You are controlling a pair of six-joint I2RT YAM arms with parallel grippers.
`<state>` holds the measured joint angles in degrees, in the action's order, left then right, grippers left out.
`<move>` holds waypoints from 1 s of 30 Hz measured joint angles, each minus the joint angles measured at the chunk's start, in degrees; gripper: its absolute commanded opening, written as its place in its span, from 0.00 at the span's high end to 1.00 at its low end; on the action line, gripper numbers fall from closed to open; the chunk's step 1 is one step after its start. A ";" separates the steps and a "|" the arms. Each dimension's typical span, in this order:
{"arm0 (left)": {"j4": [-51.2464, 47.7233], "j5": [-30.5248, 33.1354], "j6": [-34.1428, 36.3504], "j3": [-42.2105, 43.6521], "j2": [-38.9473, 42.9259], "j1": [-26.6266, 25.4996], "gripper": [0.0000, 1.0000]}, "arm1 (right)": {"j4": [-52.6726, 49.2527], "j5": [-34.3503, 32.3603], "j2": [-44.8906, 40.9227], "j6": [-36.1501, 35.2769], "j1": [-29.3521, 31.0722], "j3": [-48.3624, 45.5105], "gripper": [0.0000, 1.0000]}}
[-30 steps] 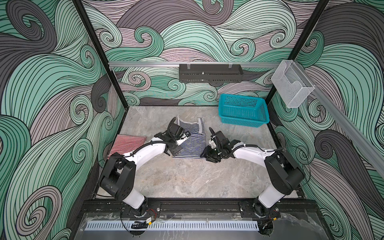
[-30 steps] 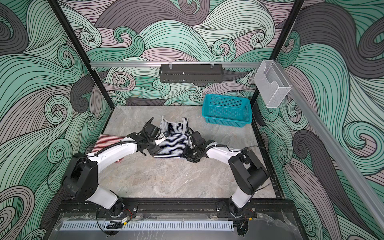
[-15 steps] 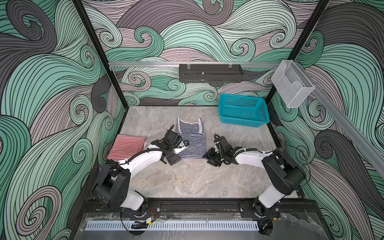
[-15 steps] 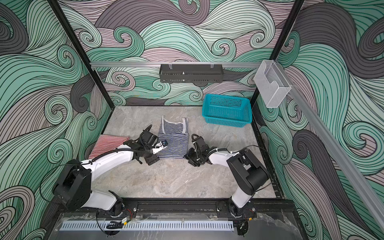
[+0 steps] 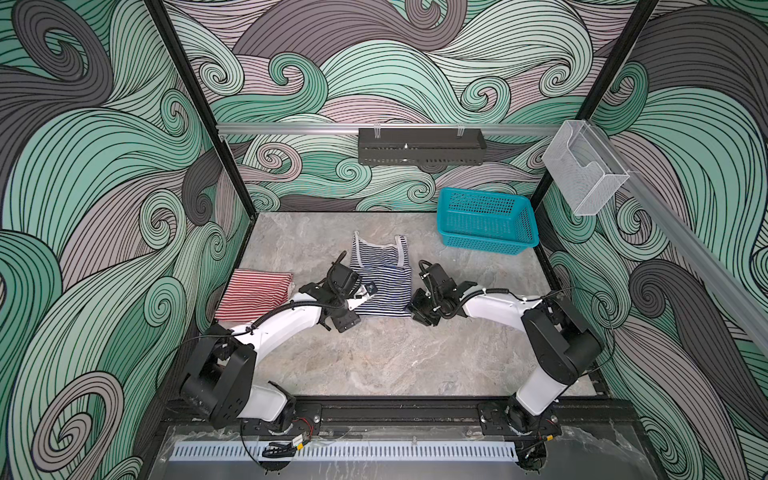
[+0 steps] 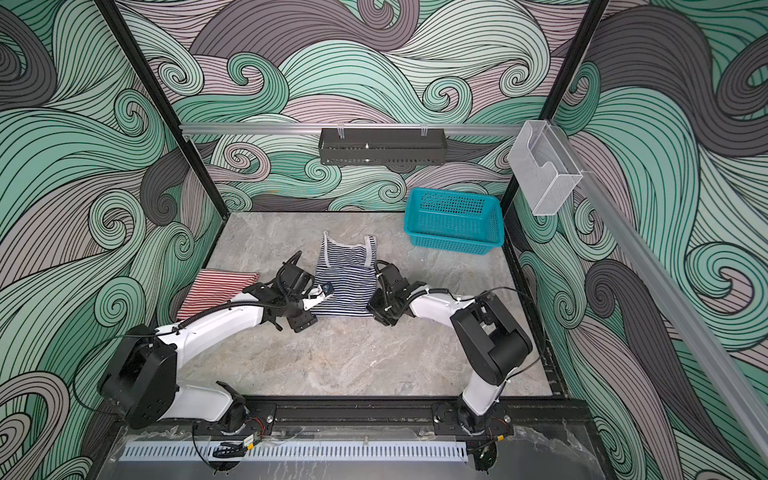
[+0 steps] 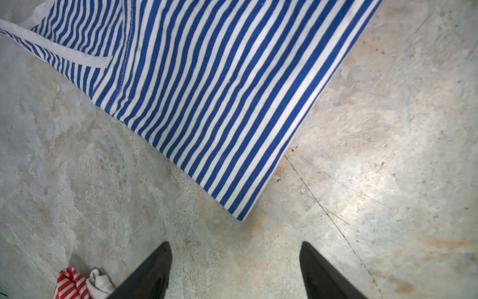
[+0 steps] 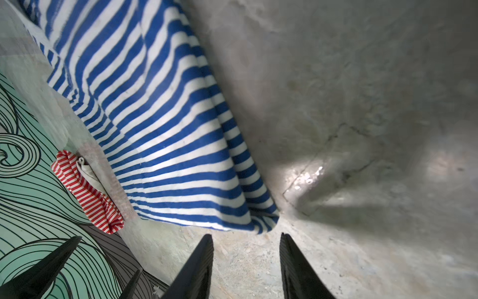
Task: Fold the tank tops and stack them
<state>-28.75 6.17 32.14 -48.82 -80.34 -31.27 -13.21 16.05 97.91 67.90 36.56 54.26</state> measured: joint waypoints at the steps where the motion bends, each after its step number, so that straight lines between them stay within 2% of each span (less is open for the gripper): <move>1: 0.11 0.02 0.07 0.02 0.00 0.00 0.19 | -0.94 -0.09 0.33 -0.31 0.17 0.83 0.57; 10: 1.27 0.24 0.61 1.05 0.72 0.00 0.20 | -8.09 -1.22 2.95 -1.66 1.09 2.82 0.57; 30: 3.52 0.26 0.90 2.14 1.11 0.00 0.20 | -9.11 -1.49 3.48 -1.44 1.46 4.90 0.57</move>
<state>-25.23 6.44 33.04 -46.68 -79.22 -31.27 -22.33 14.57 101.38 66.46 38.02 59.16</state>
